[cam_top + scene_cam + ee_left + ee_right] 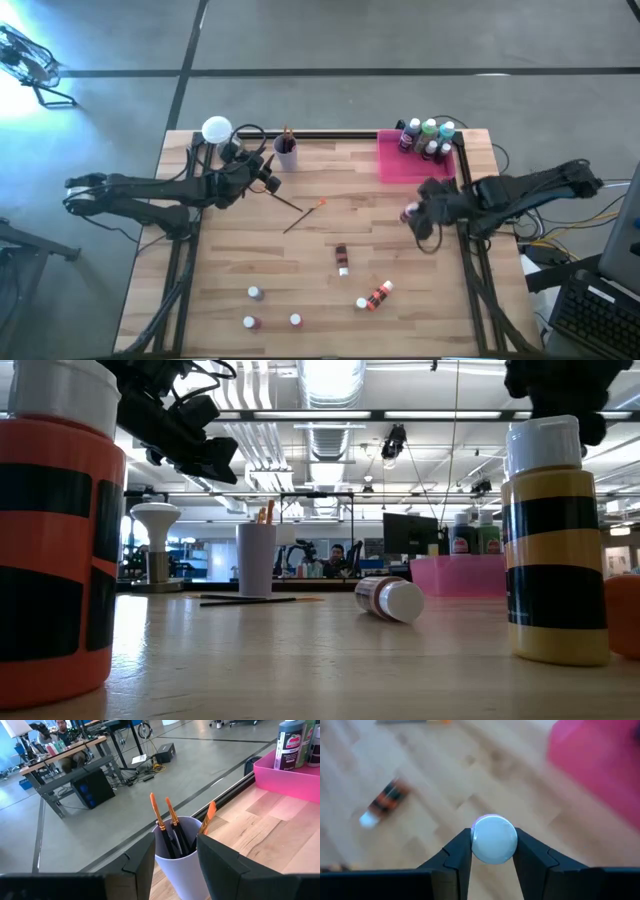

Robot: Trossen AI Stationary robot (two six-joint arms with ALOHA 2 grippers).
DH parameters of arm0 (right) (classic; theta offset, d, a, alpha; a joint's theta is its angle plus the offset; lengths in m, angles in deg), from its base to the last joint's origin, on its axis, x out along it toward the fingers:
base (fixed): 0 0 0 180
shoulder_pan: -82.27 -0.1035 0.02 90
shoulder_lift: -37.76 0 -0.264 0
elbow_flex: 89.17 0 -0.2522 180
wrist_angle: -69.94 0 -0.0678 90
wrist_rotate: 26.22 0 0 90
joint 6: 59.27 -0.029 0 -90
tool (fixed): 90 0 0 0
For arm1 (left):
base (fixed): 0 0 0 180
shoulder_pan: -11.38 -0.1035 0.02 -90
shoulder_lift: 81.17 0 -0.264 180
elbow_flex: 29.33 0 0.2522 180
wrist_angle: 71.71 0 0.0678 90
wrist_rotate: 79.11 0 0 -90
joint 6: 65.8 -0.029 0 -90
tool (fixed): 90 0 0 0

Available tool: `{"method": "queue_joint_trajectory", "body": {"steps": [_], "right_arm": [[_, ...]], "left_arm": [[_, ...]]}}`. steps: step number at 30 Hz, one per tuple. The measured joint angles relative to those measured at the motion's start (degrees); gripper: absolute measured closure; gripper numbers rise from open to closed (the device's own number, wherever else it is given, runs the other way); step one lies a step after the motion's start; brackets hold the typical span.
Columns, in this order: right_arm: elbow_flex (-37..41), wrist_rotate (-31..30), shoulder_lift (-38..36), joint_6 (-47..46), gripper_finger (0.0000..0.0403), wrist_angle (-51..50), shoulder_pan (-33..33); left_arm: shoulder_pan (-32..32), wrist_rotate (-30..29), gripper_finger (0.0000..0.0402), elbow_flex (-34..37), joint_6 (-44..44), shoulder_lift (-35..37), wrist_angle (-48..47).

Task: Pick & Place Paint Supplies
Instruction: Put the small pink paint bottle into the pink bin

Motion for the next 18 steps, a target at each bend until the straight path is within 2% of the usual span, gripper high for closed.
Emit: {"method": "queue_joint_trajectory", "body": {"steps": [11, 18], "right_arm": [[0.00, -1.02, -2.35, 16.99, 0.0288, 1.30, 21.43], [-0.02, -0.58, -2.13, 27.23, 0.0293, 7.91, 32.58]], "left_arm": [[-0.02, 0.01, 0.0250, 0.00, 0.00, 0.00, 0.02], [-0.02, 0.02, 0.0250, 0.00, 0.00, 0.00, 0.02]]}}
